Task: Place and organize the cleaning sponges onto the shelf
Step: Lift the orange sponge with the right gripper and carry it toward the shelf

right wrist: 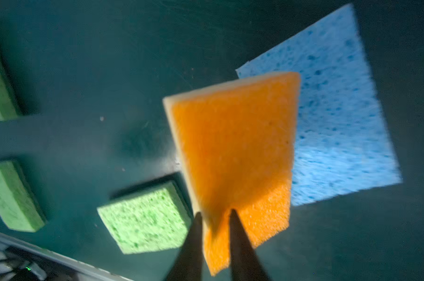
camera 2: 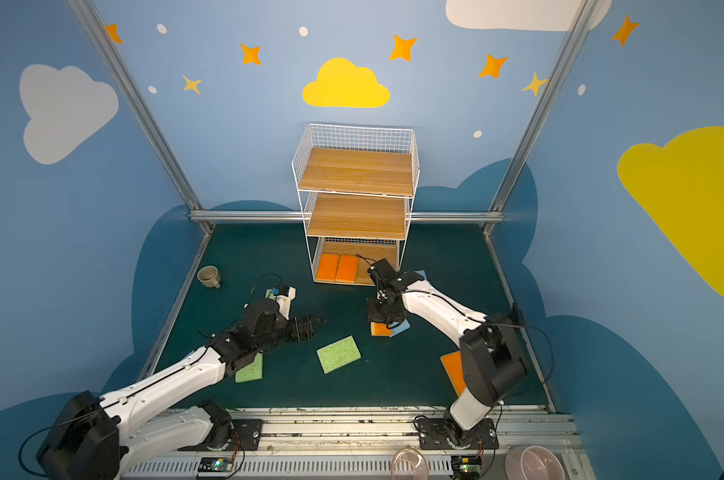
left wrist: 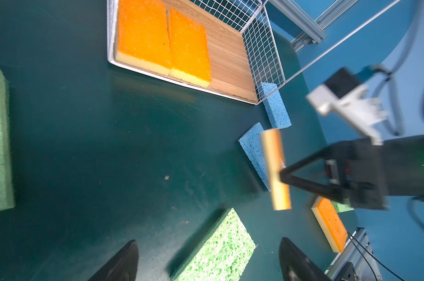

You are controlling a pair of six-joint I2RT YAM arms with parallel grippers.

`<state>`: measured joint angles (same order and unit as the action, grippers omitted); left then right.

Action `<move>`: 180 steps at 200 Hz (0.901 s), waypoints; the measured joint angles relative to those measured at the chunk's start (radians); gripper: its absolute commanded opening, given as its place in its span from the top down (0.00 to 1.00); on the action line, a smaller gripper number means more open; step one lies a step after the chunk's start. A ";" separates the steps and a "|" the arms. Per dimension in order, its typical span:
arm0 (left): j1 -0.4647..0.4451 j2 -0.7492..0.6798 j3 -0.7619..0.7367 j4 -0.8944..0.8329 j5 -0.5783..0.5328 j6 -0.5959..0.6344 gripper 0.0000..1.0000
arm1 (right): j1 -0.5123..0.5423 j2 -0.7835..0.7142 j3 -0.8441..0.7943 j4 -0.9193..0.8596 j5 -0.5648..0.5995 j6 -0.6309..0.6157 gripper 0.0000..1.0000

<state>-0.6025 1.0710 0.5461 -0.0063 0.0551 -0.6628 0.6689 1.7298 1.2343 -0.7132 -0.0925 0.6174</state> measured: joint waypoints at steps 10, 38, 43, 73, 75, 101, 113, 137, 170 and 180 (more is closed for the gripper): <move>0.006 -0.007 0.000 -0.009 0.003 0.000 0.11 | 0.016 0.035 0.015 0.019 -0.013 0.013 0.49; 0.018 -0.010 0.000 -0.015 0.010 0.000 0.11 | 0.042 0.017 0.015 0.064 -0.039 0.022 0.46; 0.021 -0.008 0.000 -0.014 0.012 0.000 0.11 | 0.043 0.001 0.013 0.071 -0.039 0.016 0.47; 0.036 0.021 0.000 -0.014 0.023 0.002 0.11 | 0.064 -0.108 0.018 0.048 -0.004 -0.132 0.44; 0.037 0.023 0.000 -0.014 0.023 0.002 0.11 | 0.068 -0.113 0.021 0.042 0.002 -0.144 0.44; 0.064 0.027 -0.005 -0.003 0.028 0.001 0.11 | 0.133 -0.117 0.072 -0.045 0.112 -0.348 0.41; 0.080 0.018 -0.018 0.012 0.033 0.000 0.11 | 0.172 -0.087 0.095 -0.087 0.181 -0.450 0.43; 0.098 -0.012 -0.048 0.013 0.039 -0.001 0.11 | 0.239 0.042 0.153 -0.175 0.309 -0.626 0.44; 0.099 -0.054 -0.055 0.008 0.041 0.000 0.11 | 0.235 0.179 0.174 -0.238 0.340 -0.746 0.47; 0.099 -0.068 -0.061 0.011 0.041 0.000 0.11 | 0.230 0.172 0.161 -0.238 0.339 -0.769 0.51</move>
<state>-0.5037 1.0027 0.4850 0.0044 0.0959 -0.6632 0.8993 1.9022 1.3949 -0.9508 0.2466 -0.1513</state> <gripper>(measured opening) 0.894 0.525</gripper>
